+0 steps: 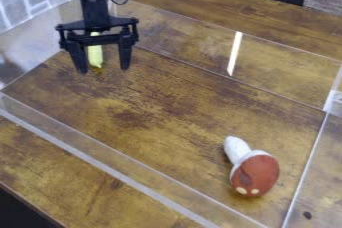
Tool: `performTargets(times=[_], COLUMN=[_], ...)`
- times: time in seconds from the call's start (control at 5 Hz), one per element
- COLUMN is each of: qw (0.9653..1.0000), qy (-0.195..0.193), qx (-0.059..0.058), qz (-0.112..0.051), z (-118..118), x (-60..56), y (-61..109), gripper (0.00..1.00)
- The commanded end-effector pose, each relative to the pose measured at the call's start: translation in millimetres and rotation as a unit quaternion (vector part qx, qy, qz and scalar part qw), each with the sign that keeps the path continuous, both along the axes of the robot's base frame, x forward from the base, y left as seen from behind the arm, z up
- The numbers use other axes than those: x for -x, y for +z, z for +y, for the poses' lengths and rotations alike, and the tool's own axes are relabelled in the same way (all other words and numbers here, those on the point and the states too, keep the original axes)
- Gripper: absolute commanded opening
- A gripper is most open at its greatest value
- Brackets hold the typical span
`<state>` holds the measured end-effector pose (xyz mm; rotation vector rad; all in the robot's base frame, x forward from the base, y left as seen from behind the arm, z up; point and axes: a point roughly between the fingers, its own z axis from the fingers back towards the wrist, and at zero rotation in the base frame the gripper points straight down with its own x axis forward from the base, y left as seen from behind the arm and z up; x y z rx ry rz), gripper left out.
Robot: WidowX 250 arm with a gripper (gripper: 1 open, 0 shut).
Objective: Move the green spoon to the right
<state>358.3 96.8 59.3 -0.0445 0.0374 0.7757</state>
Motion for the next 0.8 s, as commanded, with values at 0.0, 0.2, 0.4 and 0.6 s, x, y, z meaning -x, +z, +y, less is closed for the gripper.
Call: performTargets(times=[0.0,0.2,0.4,0.6], qw=[0.9957,0.9901,0.9861,0.9831], qy=[0.086,0.137,0.163,0.18], qx=[-0.006,0.0,0.001,0.002], qz=[-0.034,-0.033,-0.032,-0.032], z=[21,31,32,31], x=[-14.2,-23.5,-24.4,-26.5], y=[15.2,11.2,3.8,-0.4], gripper=[1.0,1.0,1.0,1.0])
